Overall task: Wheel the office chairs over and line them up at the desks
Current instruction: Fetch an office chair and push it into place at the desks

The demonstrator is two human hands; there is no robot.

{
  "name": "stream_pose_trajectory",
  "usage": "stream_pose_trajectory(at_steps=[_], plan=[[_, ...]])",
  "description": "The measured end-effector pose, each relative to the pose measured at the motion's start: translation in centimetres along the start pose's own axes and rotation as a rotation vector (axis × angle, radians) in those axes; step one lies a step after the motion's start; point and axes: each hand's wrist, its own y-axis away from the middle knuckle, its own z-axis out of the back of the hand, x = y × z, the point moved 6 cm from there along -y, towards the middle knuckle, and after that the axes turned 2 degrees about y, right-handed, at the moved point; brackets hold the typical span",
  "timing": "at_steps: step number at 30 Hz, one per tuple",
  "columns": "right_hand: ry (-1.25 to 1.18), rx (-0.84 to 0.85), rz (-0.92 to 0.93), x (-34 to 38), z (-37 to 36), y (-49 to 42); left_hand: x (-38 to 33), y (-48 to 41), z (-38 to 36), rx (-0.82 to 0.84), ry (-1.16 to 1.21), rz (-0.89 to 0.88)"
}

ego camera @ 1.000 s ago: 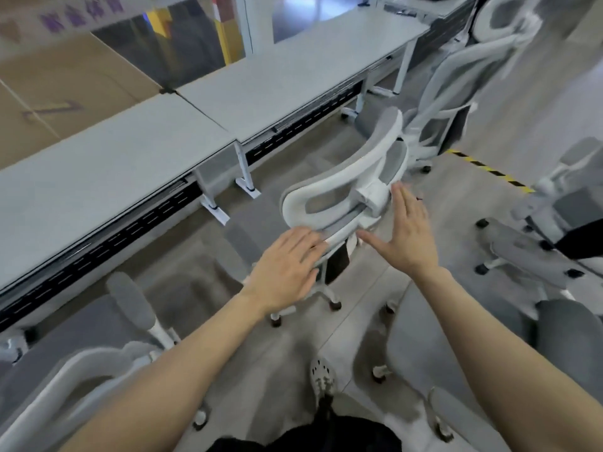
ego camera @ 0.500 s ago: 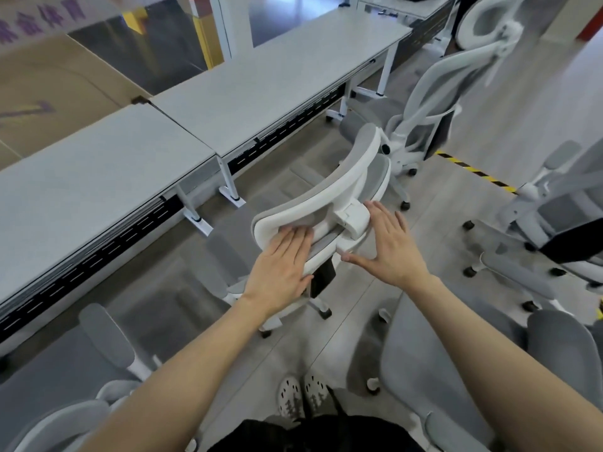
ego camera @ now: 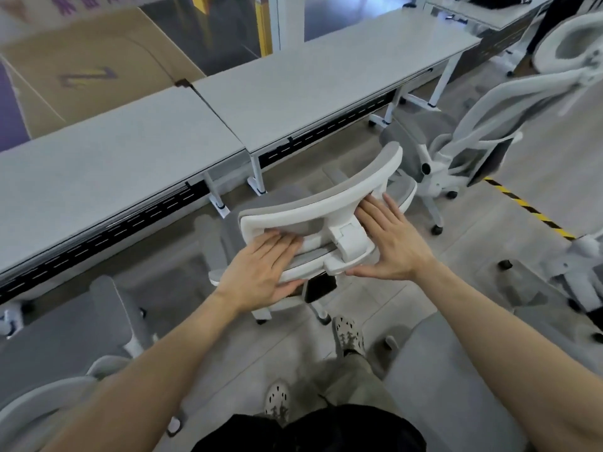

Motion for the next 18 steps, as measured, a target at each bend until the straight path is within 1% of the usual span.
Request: stream_pose_trajectory(at_steps=[3,4,6,8,10,15,18], plan=[[-0.061,-0.204,0.1,-1.0,-1.1,-1.7,1.4,-0.4,-0.3,-0.03,-0.039,0.028],[-0.079,-0.263,0.12,-1.0,-1.6,-2.2,1.7,-0.5,-0.4,-0.04,-0.055,0.063],[-0.117,-0.314,0.155,-0.8,-2.2,-3.1,1.6,-0.7,-0.4,-0.062,-0.062,0.193],[-0.135,-0.311,0.17,-0.7,-2.4,-3.8,1.1,-1.1,-0.6,-0.089,-0.067,0.357],[-0.148,-0.278,0.184,-0.8,-2.5,-4.3,0.7,-1.7,-0.9,-0.087,-0.073,0.474],[-0.177,-0.222,0.267,-1.9,-1.9,-5.2,-0.3,-2.5,-0.9,-0.058,-0.123,0.583],[-0.183,-0.148,0.348,-2.8,-1.4,-5.7,-0.9,-2.5,-1.1,-0.016,-0.104,0.624]])
